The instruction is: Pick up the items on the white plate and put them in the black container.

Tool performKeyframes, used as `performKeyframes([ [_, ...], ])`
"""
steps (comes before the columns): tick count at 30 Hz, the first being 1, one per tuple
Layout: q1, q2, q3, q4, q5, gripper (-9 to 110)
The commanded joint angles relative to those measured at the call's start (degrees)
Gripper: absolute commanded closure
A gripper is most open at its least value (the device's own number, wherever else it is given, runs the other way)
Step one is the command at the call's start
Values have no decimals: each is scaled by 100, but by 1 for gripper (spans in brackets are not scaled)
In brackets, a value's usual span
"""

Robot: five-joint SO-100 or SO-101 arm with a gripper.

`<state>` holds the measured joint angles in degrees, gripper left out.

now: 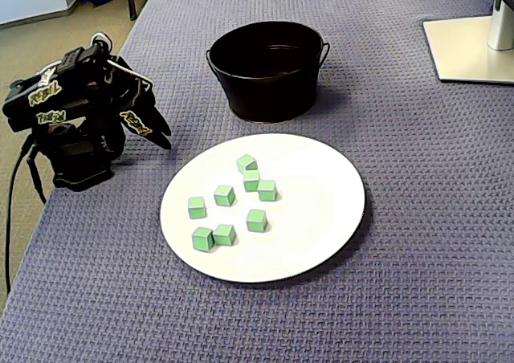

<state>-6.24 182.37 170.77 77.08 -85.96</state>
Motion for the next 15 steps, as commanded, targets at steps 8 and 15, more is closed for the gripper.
performKeyframes([
  [8,914,-26,88,870,1195,80],
  [15,1310,-606,-290,132,1441,75],
])
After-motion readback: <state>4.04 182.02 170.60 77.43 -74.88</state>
